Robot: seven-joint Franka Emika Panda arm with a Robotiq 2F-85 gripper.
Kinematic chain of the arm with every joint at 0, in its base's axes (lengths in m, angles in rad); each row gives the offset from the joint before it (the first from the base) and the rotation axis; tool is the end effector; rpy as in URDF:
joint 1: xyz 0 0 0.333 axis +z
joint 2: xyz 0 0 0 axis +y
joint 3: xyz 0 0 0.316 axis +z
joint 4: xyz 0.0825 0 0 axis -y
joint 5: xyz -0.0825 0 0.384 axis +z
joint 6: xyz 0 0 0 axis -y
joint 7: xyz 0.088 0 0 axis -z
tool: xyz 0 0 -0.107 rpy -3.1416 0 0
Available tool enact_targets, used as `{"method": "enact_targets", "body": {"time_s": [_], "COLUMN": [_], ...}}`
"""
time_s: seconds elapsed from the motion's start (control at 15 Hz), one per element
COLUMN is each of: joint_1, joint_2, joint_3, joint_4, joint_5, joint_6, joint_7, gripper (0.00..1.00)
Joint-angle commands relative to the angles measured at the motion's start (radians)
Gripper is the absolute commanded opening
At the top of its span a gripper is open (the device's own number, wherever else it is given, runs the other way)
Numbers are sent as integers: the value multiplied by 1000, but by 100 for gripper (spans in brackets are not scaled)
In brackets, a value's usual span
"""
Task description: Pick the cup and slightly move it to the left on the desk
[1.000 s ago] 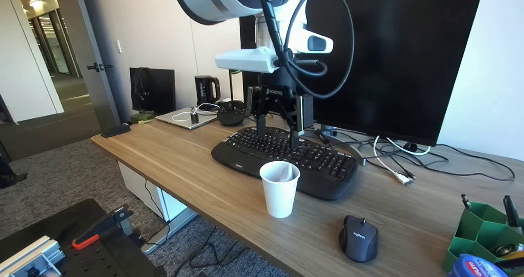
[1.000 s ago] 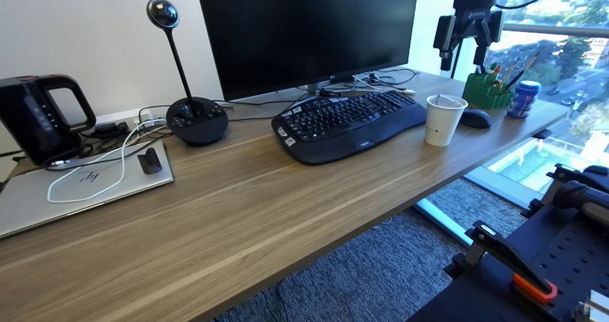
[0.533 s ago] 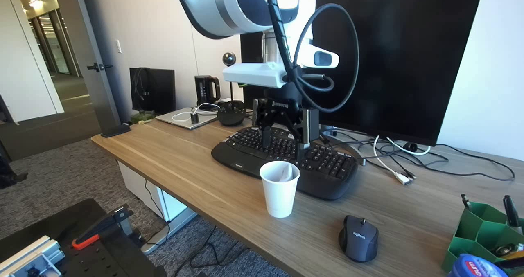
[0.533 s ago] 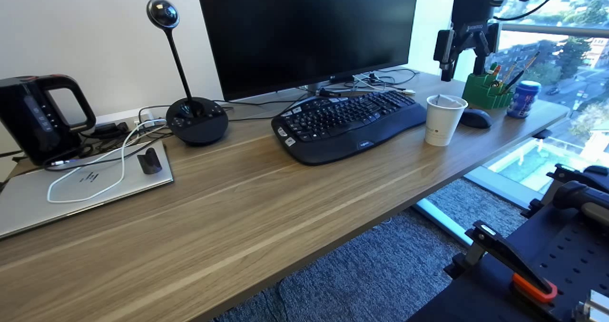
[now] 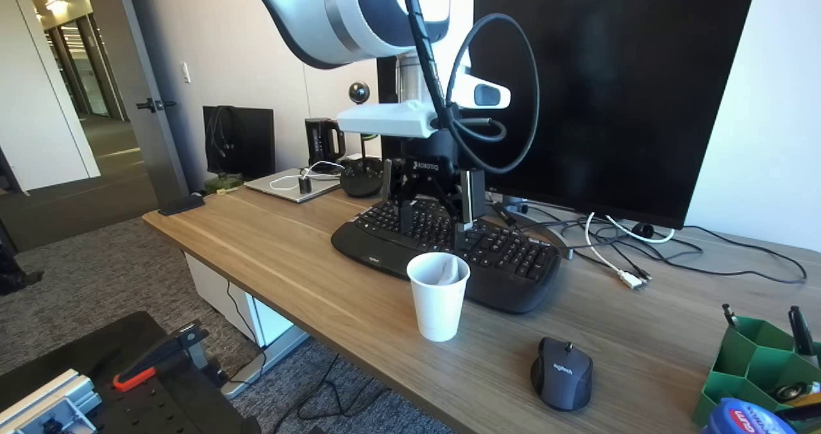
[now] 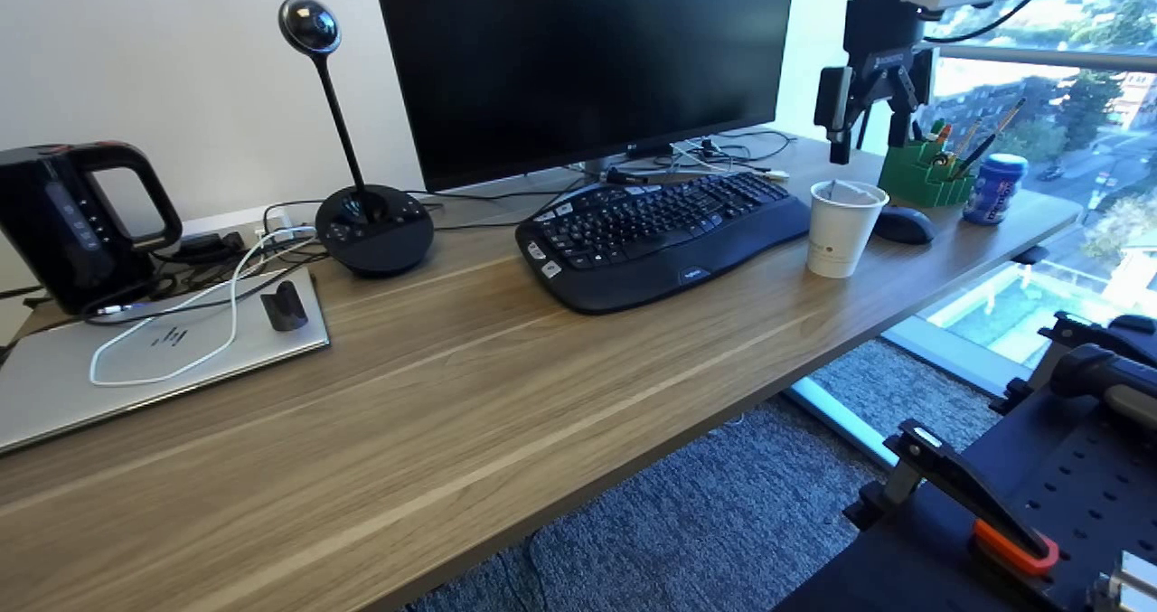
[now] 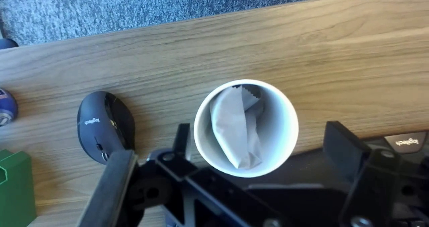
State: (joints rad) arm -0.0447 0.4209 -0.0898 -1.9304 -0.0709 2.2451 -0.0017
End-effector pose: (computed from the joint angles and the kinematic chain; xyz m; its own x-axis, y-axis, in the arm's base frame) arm 0.6061 -0.0819 0.2615 0.9907 -0.0838 -0.1073 -0.0747 -0.9934 0.0868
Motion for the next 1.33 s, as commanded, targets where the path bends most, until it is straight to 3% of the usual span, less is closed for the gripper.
{"method": "enact_targets", "body": {"time_s": [0.0,1.27], "joint_1": [10,11], "joint_2": [-7,23], "joint_3": [11,32], "joint_4": [-12,14], "joint_5": [-16,16], "joint_6": [7,-10], "joint_7": [14,-14], "gripper": [100,100]}}
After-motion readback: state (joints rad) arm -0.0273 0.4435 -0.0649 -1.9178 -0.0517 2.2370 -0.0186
